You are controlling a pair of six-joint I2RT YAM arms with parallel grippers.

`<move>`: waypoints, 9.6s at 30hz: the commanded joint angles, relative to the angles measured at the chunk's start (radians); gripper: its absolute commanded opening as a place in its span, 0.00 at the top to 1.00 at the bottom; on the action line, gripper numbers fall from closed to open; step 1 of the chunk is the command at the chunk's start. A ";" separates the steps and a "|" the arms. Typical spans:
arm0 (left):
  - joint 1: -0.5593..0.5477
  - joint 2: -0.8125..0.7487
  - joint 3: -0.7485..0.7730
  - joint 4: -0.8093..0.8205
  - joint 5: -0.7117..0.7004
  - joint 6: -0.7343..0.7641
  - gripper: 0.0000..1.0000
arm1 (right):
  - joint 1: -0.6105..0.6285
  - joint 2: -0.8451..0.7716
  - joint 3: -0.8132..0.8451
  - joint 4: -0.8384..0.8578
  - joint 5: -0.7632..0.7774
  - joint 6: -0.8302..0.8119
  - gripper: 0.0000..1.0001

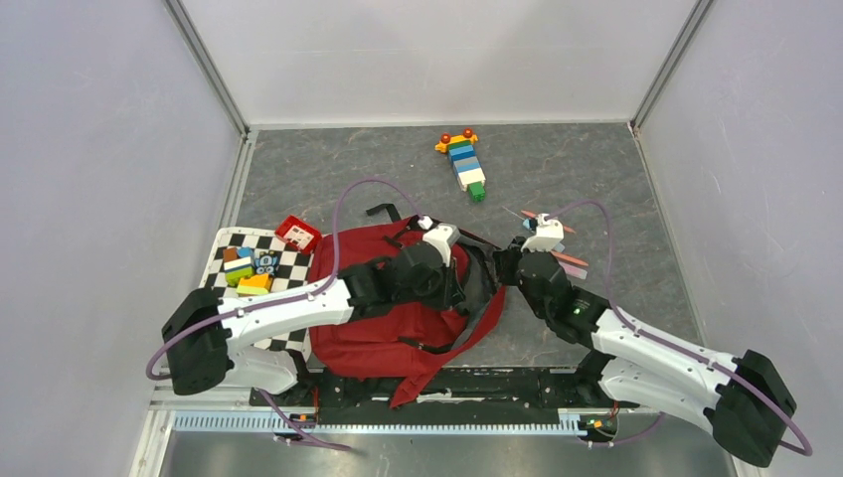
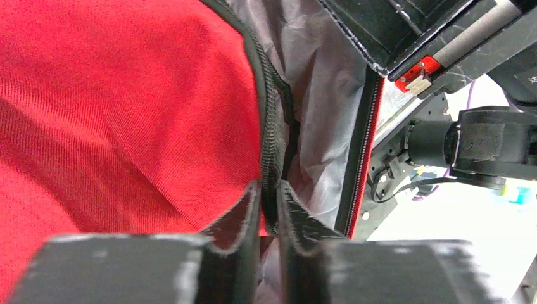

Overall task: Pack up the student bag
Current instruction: Adjust the student bag at the center of the board, then zip the student bag at the center of the board.

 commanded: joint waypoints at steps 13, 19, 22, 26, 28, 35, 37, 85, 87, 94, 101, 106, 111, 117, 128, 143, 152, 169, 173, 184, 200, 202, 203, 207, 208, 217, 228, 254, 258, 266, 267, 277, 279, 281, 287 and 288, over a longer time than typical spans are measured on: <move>-0.016 -0.163 0.089 -0.238 -0.194 0.045 0.00 | -0.007 -0.187 0.134 -0.199 0.011 -0.300 0.14; 0.174 -0.319 0.012 -0.402 -0.142 0.024 0.00 | -0.007 -0.159 0.229 -0.259 -0.188 -0.500 0.02; 0.287 -0.442 -0.023 -0.473 -0.138 0.027 0.00 | -0.007 -0.142 0.277 -0.279 -0.282 -0.555 0.02; 0.385 -0.573 -0.059 -0.599 -0.175 0.021 0.00 | -0.005 -0.123 0.330 -0.268 -0.464 -0.601 0.02; 0.423 -0.603 -0.093 -0.638 -0.159 0.011 0.00 | -0.003 -0.103 0.352 -0.254 -0.545 -0.608 0.02; 0.444 -0.660 -0.136 -0.738 -0.249 -0.112 0.00 | 0.089 -0.023 0.373 -0.181 -0.653 -0.618 0.04; 0.444 -0.681 -0.141 -0.763 -0.278 -0.160 0.00 | 0.148 0.010 0.380 -0.164 -0.637 -0.627 0.05; 0.444 -0.734 -0.282 -0.658 -0.220 -0.243 0.70 | 0.663 0.563 0.602 -0.373 -0.236 -0.357 0.58; 0.444 -0.735 -0.283 -0.655 -0.222 -0.242 0.73 | 0.664 0.568 0.603 -0.372 -0.240 -0.348 0.62; 0.444 -0.716 -0.274 -0.624 -0.213 -0.217 0.83 | 0.664 0.587 0.579 -0.369 -0.228 -0.316 0.68; 0.444 -0.674 -0.254 -0.607 -0.227 -0.180 0.94 | 0.663 0.571 0.553 -0.382 -0.179 -0.265 0.74; 0.444 -0.658 -0.248 -0.580 -0.232 -0.164 0.98 | 0.662 0.570 0.531 -0.382 -0.162 -0.249 0.79; 0.444 -0.627 -0.250 -0.555 -0.244 -0.135 0.98 | 0.662 0.551 0.515 -0.376 -0.140 -0.251 0.96; 0.446 -0.553 -0.210 -0.520 -0.274 -0.078 0.98 | 0.662 0.468 0.454 -0.329 -0.120 -0.265 1.00; 0.541 -0.307 -0.110 -0.351 -0.270 0.080 0.98 | 0.663 0.378 0.365 -0.292 -0.141 -0.268 1.00; 0.727 0.048 0.078 -0.141 -0.186 0.264 0.98 | 0.663 0.327 0.328 -0.314 -0.175 -0.244 1.00; 0.747 0.073 0.185 -0.195 -0.061 0.314 0.98 | 0.662 0.329 0.378 -0.315 -0.158 -0.277 1.00; 0.745 -0.311 0.128 -0.683 -0.015 0.131 0.05 | 0.660 0.357 0.395 -0.211 -0.107 -0.362 1.00; 0.746 -0.424 0.035 -0.736 -0.007 0.063 0.04 | 0.661 0.350 0.381 -0.200 -0.122 -0.354 1.00; 0.746 -0.573 -0.223 -0.554 0.110 -0.068 0.01 | 0.660 0.325 0.364 -0.178 -0.147 -0.350 1.00; 0.745 -0.539 -0.344 -0.329 0.082 -0.105 0.32 | 0.552 0.376 0.352 -0.108 -0.203 -0.165 0.85; 0.746 -0.537 -0.350 -0.323 0.078 -0.104 0.38 | 0.504 0.396 0.352 -0.073 -0.264 -0.137 0.77; 0.745 -0.534 -0.356 -0.317 0.078 -0.104 0.42 | 0.480 0.407 0.353 -0.032 -0.288 -0.127 0.72; 0.745 -0.529 -0.376 -0.286 0.090 -0.108 0.55 | 0.406 0.475 0.383 0.010 -0.361 -0.099 0.65; 0.745 -0.526 -0.378 -0.283 0.091 -0.109 0.60 | 0.394 0.498 0.394 0.011 -0.380 -0.094 0.64; 0.746 -0.525 -0.382 -0.279 0.091 -0.095 0.87 | 0.372 0.598 0.450 0.107 -0.486 -0.024 0.59; 0.745 -0.524 -0.380 -0.279 0.104 -0.088 0.98 | 0.372 0.697 0.565 0.076 -0.445 -0.091 0.61; 0.746 -0.513 -0.343 -0.312 0.075 -0.045 0.98 | 0.370 0.802 0.673 -0.007 -0.439 -0.260 1.00; 0.748 -0.451 -0.315 -0.276 0.064 -0.002 0.98 | 0.370 0.715 0.571 0.057 -0.490 -0.273 1.00; 0.776 -0.265 -0.193 -0.229 0.030 0.097 0.98 | 0.370 0.570 0.389 0.095 -0.625 -0.283 1.00; 0.781 -0.248 -0.180 -0.222 0.024 0.111 0.98 | 0.371 0.556 0.367 0.098 -0.640 -0.282 1.00; 0.850 -0.050 -0.019 -0.198 0.002 0.235 0.98 | 0.378 0.438 0.207 0.153 -0.746 -0.204 1.00; 0.862 -0.013 0.018 -0.188 0.004 0.249 0.98 | 0.390 0.427 0.196 0.160 -0.752 -0.189 1.00; 0.870 0.029 0.058 -0.183 0.004 0.261 0.98 | 0.411 0.422 0.192 0.164 -0.741 -0.178 1.00; 0.874 0.134 0.162 -0.209 0.028 0.294 0.98 | 0.480 0.456 0.190 0.257 -0.700 -0.112 1.00; 0.874 0.136 0.164 -0.212 0.035 0.294 0.98 | 0.485 0.466 0.197 0.264 -0.700 -0.111 1.00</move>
